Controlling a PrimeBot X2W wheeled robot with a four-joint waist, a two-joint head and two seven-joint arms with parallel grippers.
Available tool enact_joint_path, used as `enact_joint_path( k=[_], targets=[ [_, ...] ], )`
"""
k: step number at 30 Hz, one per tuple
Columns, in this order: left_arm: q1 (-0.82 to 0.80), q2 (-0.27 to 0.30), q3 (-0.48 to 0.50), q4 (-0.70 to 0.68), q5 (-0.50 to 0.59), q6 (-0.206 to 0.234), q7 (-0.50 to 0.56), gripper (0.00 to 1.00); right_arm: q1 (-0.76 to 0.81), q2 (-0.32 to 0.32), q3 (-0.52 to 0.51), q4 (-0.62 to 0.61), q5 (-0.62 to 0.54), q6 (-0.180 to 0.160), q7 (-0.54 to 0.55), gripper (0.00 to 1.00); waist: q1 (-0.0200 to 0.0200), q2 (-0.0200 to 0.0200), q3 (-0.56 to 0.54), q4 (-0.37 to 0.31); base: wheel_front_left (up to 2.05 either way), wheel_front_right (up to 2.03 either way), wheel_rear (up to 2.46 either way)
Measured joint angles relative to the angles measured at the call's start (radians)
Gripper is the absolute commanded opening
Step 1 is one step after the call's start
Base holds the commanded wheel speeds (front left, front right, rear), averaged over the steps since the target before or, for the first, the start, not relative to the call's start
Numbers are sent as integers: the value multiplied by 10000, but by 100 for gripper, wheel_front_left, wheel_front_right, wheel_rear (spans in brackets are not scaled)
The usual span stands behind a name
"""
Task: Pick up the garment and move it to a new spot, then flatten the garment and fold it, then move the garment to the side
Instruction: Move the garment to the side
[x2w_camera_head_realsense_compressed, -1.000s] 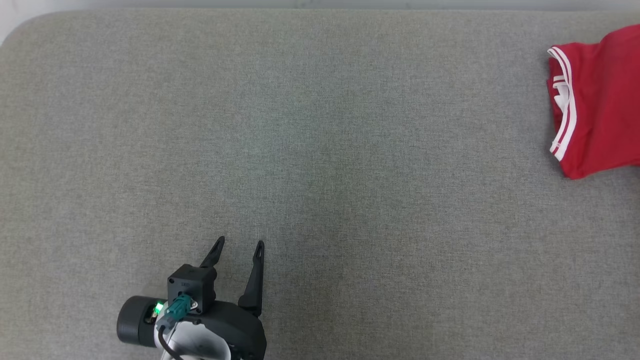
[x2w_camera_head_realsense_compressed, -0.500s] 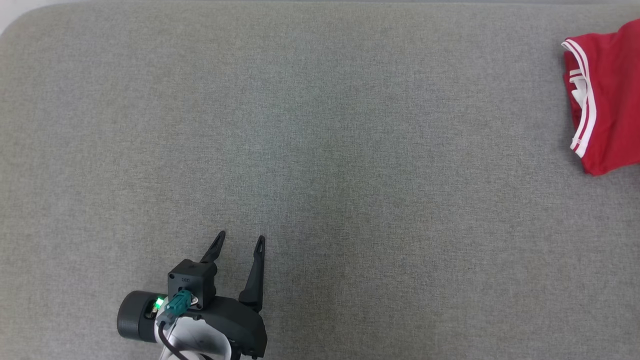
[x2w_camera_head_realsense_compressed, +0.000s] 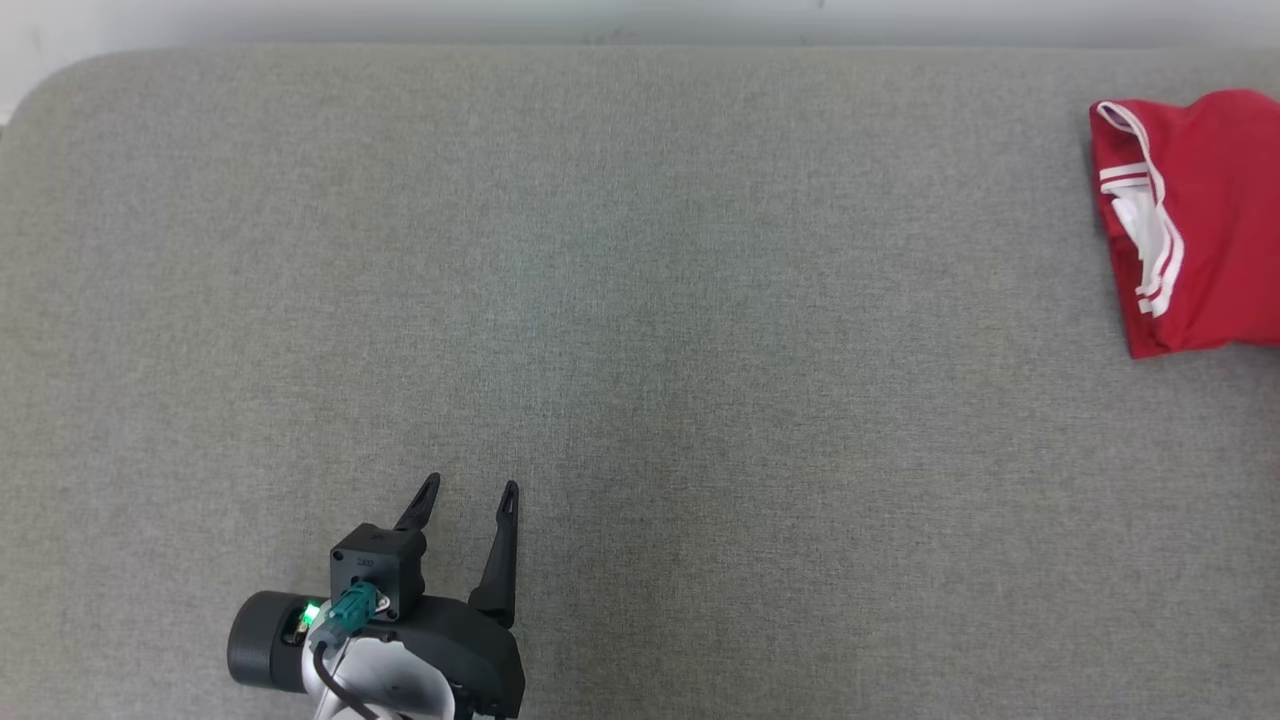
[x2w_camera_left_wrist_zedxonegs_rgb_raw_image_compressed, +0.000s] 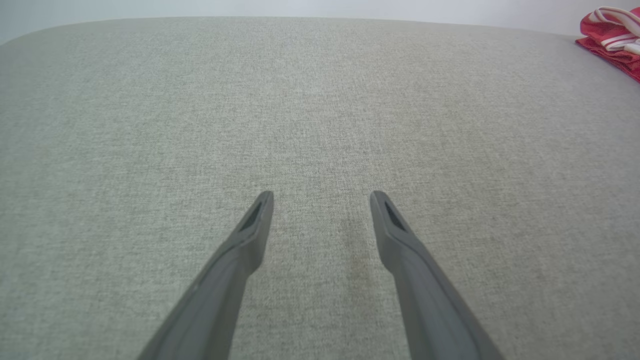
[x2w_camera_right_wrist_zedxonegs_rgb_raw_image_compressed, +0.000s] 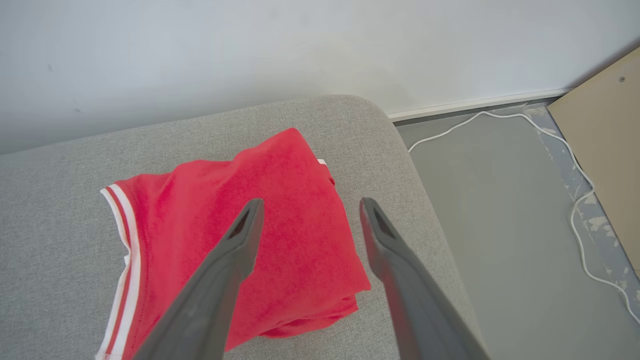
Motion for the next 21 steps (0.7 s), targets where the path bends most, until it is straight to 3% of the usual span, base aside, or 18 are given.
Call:
enact_joint_path(
  k=[5,12,16,21],
  targets=[
    [9,-2,17,128,-17,0,-90,100,186,336,-337,-12,351,502,-736,100,0,-1,-324,-75,0,0,0],
    [90,79,253,261,-59,0,-426,100,1581,731,-972,-102,1135,1110,-2339,100,-1,-1,-949,-157,0,0,0],
    [516,234,531,221,-102,2,-552,100,2187,828,-1152,-451,1290,1310,-3350,100,-1,-1,-1343,-255,0,0,0],
    [1005,349,830,119,-161,2,-713,100,3111,1448,-1246,-1321,1436,1465,-4445,100,-1,-2,-1736,-533,0,0,0]
  ],
)
